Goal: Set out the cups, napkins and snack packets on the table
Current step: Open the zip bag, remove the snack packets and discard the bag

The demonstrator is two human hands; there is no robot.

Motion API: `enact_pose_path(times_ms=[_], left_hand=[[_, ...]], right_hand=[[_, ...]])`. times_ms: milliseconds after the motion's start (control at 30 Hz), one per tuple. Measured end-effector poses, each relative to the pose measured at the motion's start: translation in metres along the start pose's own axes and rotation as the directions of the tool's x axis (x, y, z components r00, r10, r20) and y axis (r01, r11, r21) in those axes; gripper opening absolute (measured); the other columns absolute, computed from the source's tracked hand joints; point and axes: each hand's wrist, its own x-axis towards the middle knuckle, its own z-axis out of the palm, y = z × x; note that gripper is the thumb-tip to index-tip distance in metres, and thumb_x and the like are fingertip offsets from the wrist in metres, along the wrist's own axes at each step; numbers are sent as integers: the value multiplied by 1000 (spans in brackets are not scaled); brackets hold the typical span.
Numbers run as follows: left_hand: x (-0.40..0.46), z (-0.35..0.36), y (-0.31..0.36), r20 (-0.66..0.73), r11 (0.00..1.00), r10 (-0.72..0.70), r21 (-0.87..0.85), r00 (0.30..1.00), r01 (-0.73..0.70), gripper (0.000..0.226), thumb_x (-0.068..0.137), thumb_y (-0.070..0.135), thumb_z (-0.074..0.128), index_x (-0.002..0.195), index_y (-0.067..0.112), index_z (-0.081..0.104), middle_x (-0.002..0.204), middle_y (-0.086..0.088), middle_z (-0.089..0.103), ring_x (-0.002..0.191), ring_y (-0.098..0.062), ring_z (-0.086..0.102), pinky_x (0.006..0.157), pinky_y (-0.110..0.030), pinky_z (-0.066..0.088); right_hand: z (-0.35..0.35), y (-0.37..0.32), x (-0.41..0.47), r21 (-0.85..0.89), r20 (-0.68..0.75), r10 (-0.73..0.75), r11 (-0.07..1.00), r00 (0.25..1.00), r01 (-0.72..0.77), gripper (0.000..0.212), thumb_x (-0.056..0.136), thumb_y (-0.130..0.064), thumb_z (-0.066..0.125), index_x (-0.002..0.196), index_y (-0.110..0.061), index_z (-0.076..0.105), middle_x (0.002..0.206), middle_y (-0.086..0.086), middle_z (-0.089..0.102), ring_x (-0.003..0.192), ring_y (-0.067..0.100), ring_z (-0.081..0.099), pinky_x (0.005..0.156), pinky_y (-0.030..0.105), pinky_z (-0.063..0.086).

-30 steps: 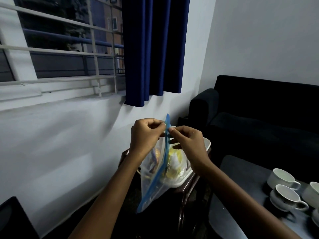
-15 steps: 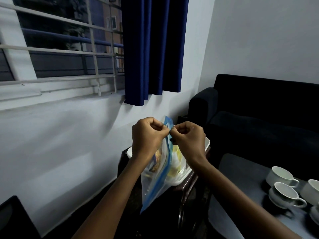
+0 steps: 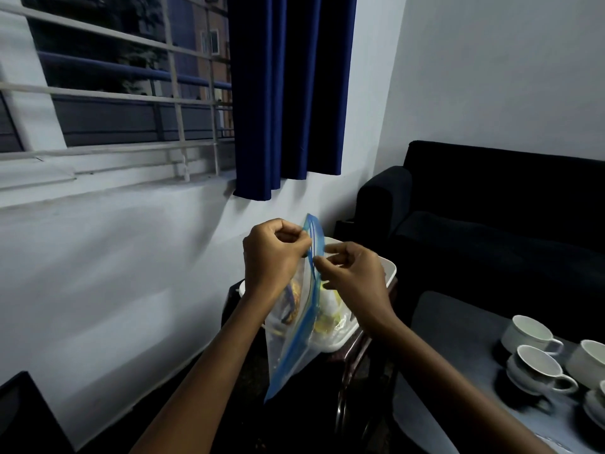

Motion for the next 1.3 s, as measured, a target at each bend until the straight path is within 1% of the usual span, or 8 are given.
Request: enact_pose_path(times_ms=[133,267,367,500,733,900,1033,1300], left_hand=[[1,1,-3,6,1000,-19,8,1000,19,4,77,19,72,74,17,70,69,3,72,63,-12,70,69,-37,61],[2,0,-6,202,986,-90,156,975,59,25,71,42,78,80,19,72,75,3,73,68,-14,71,71,-39,61],[-1,2,-7,283,971,-163,216,945,103,21,71,40,78,73,21,70,69,3,72,60,-12,71,69,-39,61],[1,1,-11,238,972,-157,211,958,107,9,76,20,72,68,17,69,67,-1,73,59,-15,71,72,-41,61],[-3,5,-12,322,975,-189,173,928,139,19,72,40,78,65,26,67,66,8,72,53,-8,70,63,-33,61],[-3,7,-13,271,978,-172,159,947,133,8,76,19,74,69,18,71,66,5,72,55,-11,71,69,-38,62],[-1,4,-13,228,977,-174,164,958,139,5,73,14,71,70,12,73,67,-1,73,56,-15,71,72,-39,61],[10,-8,-22,137,977,-201,105,970,188,9,73,11,65,65,11,69,61,1,71,55,-16,71,73,-34,58]], right_hand=[[3,8,-8,64,74,83,994,994,-88,18,84,-10,67,98,0,67,77,11,71,63,17,69,54,22,54],[0,7,-6,185,31,102,977,994,-106,9,85,-5,65,91,-1,69,73,8,71,58,11,67,54,19,54],[-3,5,-4,234,42,99,966,994,-107,7,86,-4,64,89,-3,69,76,12,71,61,14,68,56,20,55],[-7,8,-2,272,29,153,950,988,-155,9,84,0,63,93,0,68,74,10,69,59,14,67,54,18,54],[-10,9,-2,260,68,120,956,990,-134,9,86,0,62,87,-6,69,73,7,70,57,8,68,57,17,55],[-11,9,-3,291,107,140,942,984,-165,15,84,7,61,87,-6,66,74,9,69,61,15,68,59,19,57],[-13,12,0,321,37,182,929,983,-184,15,81,10,62,93,1,66,72,12,68,58,19,65,56,19,56],[-24,22,5,349,-101,203,924,974,-156,13,83,5,63,93,2,69,69,9,69,49,5,64,49,14,50]])
